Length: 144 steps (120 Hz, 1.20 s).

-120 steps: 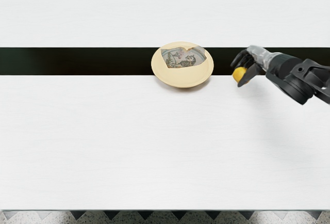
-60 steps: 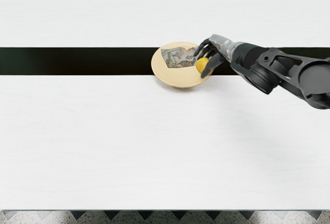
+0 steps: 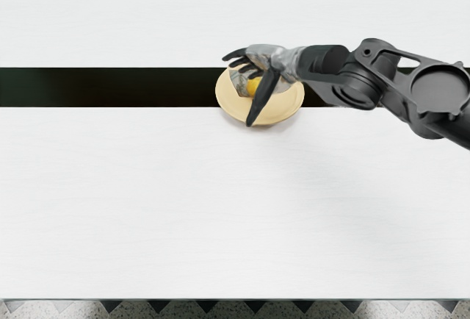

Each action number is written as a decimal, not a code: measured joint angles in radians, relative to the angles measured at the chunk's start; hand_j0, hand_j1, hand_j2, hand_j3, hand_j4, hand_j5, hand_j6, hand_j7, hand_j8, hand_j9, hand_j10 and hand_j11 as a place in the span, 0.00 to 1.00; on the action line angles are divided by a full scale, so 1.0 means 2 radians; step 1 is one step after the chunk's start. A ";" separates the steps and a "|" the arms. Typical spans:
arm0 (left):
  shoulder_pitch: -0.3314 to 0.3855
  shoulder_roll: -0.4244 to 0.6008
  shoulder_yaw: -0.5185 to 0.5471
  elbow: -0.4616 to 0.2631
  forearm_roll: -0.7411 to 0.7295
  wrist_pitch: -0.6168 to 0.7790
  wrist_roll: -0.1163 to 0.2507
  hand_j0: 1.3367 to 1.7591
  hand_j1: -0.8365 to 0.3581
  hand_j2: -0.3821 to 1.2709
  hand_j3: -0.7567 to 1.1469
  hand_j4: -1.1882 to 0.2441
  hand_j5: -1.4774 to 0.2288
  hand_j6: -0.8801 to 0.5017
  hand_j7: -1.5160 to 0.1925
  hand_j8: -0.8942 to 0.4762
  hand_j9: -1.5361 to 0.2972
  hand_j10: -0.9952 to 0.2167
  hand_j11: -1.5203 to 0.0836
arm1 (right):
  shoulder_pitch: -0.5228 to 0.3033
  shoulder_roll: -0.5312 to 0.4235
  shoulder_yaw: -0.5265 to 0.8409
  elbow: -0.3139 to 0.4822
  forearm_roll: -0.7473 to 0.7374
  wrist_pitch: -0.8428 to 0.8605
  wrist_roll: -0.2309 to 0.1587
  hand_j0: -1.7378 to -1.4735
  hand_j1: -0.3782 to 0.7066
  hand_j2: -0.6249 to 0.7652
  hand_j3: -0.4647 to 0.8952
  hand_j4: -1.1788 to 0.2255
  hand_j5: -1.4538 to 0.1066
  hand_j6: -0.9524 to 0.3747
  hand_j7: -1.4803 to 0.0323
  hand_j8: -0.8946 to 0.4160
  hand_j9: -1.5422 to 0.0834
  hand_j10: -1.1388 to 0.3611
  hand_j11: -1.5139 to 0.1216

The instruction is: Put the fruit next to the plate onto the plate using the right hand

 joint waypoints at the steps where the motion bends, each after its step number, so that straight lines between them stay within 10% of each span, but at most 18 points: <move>1: 0.000 0.000 0.000 0.000 0.000 0.000 0.000 0.76 0.97 0.23 0.40 0.82 0.85 0.62 0.87 0.64 0.82 0.81 0.93 | 0.000 0.000 0.005 0.000 0.000 0.010 0.000 0.30 0.13 0.51 0.34 0.76 0.83 0.64 0.88 0.63 0.86 0.69 0.83; 20: 0.000 0.000 0.000 0.000 0.000 0.000 0.000 0.76 0.97 0.23 0.40 0.82 0.85 0.62 0.87 0.64 0.82 0.81 0.93 | -0.023 0.031 0.064 0.002 0.024 0.152 0.027 0.30 0.08 0.48 0.34 0.80 0.89 0.68 0.93 0.66 0.91 0.73 0.88; 46: 0.000 0.000 0.000 0.000 0.000 0.000 0.000 0.76 0.97 0.23 0.40 0.82 0.85 0.62 0.87 0.64 0.82 0.81 0.93 | -0.124 0.048 0.141 0.011 0.042 0.199 0.193 0.30 0.04 0.46 0.34 0.83 0.92 0.71 0.96 0.67 0.93 0.75 0.91; 61: 0.001 0.000 0.000 0.000 0.000 0.000 0.000 0.76 0.97 0.23 0.40 0.82 0.85 0.62 0.87 0.64 0.82 0.81 0.93 | -0.193 0.032 0.176 0.011 0.053 0.203 0.240 0.30 0.04 0.46 0.34 0.83 0.92 0.71 0.97 0.68 0.94 0.75 0.92; 95: 0.001 0.000 0.000 0.000 0.000 0.000 0.000 0.76 0.97 0.23 0.40 0.82 0.85 0.62 0.87 0.64 0.82 0.81 0.93 | -0.360 -0.042 0.351 0.012 0.079 0.205 0.262 0.30 0.03 0.45 0.34 0.84 0.93 0.72 0.98 0.68 0.95 0.76 0.92; 144: 0.001 0.000 0.000 0.000 0.000 0.000 0.000 0.76 0.97 0.23 0.40 0.82 0.85 0.62 0.87 0.64 0.82 0.81 0.93 | -0.422 -0.153 0.417 0.010 0.126 0.205 0.263 0.30 0.03 0.45 0.34 0.84 0.93 0.72 0.98 0.68 0.95 0.76 0.93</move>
